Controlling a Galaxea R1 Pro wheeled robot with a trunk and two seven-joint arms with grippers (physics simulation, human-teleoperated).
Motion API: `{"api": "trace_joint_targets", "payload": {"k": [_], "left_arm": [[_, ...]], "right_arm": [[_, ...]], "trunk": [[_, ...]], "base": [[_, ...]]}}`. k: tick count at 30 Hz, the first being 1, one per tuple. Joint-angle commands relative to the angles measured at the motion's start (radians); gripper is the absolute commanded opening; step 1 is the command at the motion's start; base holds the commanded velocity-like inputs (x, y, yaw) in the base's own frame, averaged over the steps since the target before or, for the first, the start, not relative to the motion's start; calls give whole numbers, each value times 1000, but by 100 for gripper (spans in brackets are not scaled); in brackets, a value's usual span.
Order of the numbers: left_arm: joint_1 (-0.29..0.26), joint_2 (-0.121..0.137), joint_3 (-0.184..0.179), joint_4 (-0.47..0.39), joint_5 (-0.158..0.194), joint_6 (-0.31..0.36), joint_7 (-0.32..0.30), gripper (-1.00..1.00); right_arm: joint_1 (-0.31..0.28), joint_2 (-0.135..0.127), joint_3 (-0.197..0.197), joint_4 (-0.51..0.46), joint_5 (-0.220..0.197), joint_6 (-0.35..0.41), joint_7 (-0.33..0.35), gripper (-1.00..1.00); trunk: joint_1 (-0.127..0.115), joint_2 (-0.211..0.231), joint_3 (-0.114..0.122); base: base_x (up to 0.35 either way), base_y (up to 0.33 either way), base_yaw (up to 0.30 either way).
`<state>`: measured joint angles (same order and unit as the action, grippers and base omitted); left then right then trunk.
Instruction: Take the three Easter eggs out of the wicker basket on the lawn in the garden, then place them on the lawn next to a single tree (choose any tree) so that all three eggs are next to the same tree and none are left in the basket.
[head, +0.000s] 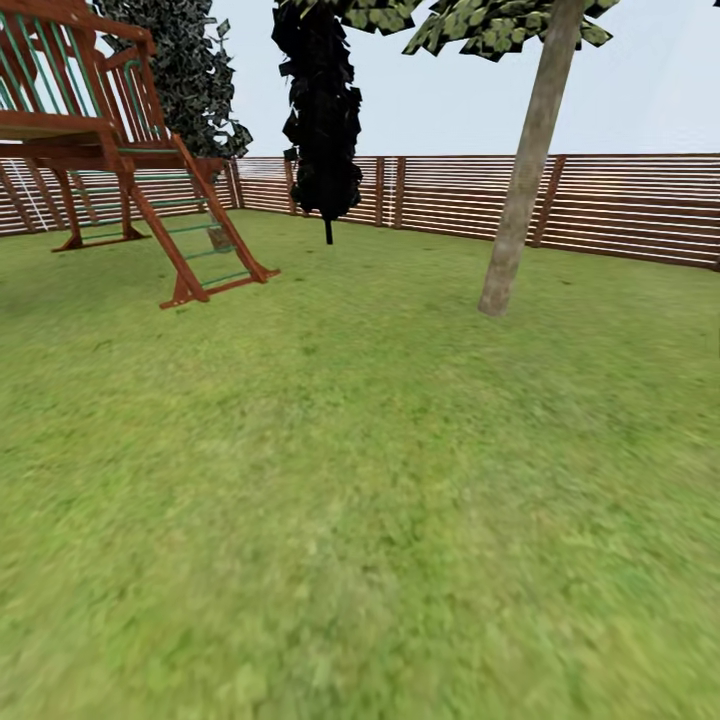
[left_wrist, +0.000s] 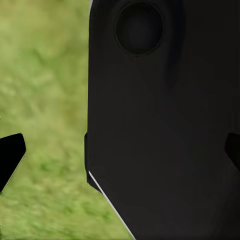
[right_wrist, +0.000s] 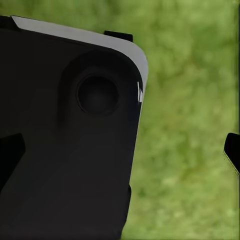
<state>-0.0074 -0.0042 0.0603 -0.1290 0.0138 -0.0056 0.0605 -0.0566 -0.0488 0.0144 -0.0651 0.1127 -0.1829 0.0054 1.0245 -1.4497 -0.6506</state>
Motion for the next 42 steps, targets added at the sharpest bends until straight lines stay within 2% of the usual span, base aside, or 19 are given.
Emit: {"api": "trace_joint_targets", "payload": {"k": [1, 42], "left_arm": [[0, 0, 6, 0, 2, -1, 1, 100], [0, 0, 6, 0, 2, -1, 1, 100]], "right_arm": [[0, 0, 0, 1, 8, -3, 0, 100], [0, 1, 0, 1, 8, -3, 0, 100]], "trunk": [[1, 0, -1], [1, 0, -1]], "base": [[328, 0, -18], [328, 0, -1]]}}
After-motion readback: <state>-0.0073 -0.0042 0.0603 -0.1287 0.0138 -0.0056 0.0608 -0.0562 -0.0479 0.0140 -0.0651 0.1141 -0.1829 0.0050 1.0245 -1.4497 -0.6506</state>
